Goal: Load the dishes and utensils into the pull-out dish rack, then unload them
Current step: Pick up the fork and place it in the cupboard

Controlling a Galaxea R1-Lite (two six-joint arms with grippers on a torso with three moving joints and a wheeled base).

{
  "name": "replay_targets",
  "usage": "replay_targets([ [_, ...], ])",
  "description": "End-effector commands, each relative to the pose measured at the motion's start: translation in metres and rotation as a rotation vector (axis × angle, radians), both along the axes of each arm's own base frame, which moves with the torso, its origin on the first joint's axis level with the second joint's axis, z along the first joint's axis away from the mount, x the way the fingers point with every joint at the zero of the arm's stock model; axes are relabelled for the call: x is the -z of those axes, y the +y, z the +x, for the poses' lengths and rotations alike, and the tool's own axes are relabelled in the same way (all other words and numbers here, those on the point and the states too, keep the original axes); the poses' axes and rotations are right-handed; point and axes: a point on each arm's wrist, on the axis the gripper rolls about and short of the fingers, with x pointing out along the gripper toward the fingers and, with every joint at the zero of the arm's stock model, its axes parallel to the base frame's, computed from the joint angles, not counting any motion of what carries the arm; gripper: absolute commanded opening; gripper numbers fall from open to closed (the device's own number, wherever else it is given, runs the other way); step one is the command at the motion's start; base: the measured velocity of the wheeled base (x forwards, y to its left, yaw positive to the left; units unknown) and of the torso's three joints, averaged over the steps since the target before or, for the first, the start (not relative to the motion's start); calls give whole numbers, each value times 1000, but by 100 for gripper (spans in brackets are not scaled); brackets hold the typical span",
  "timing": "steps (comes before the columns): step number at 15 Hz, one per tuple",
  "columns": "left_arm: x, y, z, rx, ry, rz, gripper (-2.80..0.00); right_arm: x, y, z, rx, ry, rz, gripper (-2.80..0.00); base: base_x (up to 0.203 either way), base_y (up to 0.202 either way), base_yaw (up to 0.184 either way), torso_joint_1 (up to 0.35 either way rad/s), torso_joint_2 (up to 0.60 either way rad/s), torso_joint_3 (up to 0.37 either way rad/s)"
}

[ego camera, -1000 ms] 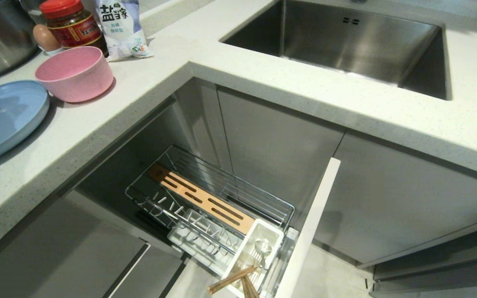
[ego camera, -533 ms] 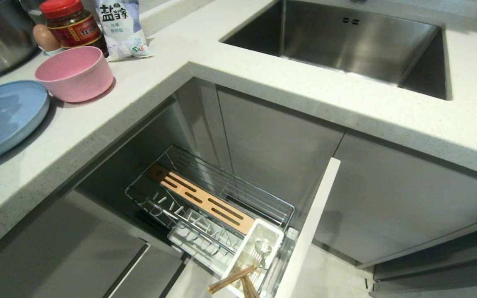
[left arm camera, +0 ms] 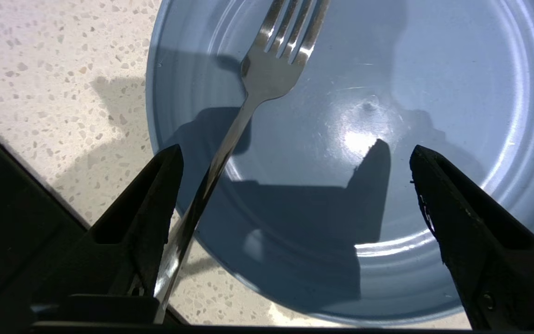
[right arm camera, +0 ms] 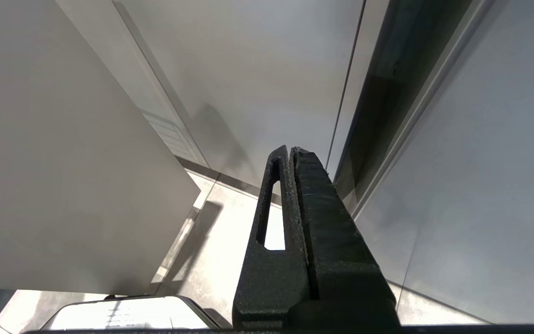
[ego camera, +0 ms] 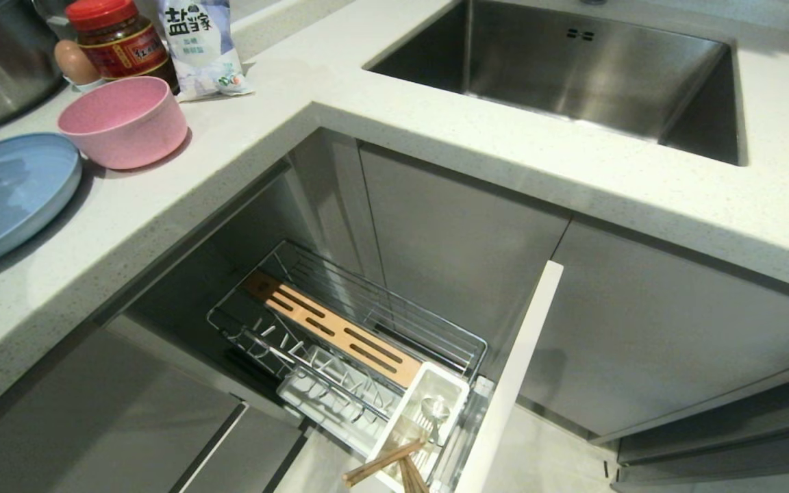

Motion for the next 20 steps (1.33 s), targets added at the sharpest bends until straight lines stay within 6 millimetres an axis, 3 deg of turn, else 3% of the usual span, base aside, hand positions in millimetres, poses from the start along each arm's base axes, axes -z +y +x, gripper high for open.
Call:
replay_targets([
  [1, 4, 1, 4, 10, 17, -10, 0, 0, 0, 0, -1, -5, 0, -280, 0, 0, 0, 0, 0, 0],
  [11, 11, -18, 14, 124, 46, -15, 0, 0, 0, 0, -1, -5, 0, -280, 0, 0, 0, 0, 0, 0],
  [20, 12, -16, 12, 35, 81, 36, 0, 0, 0, 0, 0, -5, 0, -280, 0, 0, 0, 0, 0, 0],
])
